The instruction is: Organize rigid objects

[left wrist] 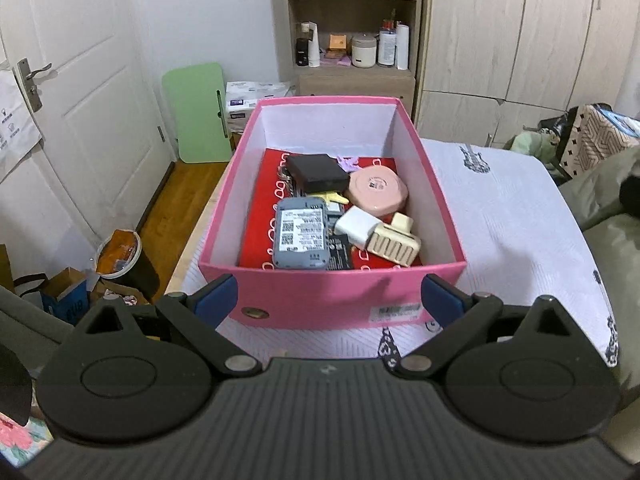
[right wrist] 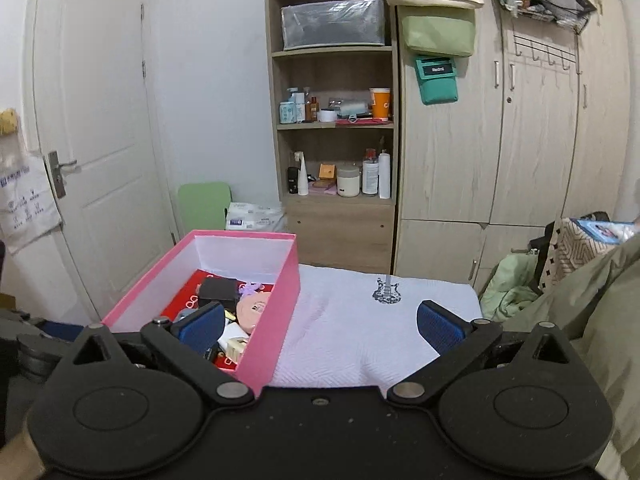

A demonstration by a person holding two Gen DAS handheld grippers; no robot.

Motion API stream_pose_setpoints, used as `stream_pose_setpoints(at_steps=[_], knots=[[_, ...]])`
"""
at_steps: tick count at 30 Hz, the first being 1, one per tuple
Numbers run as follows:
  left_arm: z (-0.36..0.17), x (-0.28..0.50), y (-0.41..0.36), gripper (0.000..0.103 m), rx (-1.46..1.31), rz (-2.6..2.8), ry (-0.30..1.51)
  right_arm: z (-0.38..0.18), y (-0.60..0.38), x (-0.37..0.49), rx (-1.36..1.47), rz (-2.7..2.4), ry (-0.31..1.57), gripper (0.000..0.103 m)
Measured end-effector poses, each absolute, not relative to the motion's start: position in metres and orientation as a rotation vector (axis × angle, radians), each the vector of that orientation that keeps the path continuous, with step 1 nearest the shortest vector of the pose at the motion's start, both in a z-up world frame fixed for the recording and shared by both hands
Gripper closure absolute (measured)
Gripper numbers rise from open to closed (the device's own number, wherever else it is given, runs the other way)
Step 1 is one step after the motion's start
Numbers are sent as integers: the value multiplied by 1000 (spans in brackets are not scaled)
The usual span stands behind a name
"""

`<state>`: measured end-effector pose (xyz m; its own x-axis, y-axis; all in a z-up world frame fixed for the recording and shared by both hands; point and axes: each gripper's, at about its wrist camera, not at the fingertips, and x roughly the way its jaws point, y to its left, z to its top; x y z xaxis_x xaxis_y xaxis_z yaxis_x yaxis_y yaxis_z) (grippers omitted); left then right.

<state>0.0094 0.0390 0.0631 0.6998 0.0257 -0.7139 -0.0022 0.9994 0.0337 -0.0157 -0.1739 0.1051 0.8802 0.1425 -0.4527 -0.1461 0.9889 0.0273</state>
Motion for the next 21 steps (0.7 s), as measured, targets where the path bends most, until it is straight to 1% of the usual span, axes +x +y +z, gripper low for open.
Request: stream_pose_setpoints(at_steps=[8,11,16,21], knots=[[61,1,37,4,23,6,797,98,-201,-17,228,383,571,0],[60,-1,37,4,26,10,789,97,-198,-19,209,354,580,0],[58,-1,35,4,35,10,796,94,-198,-27,225,371,544,0],[58,0,34,4,34,8,794,98,-188,-30,61,302,500,0]])
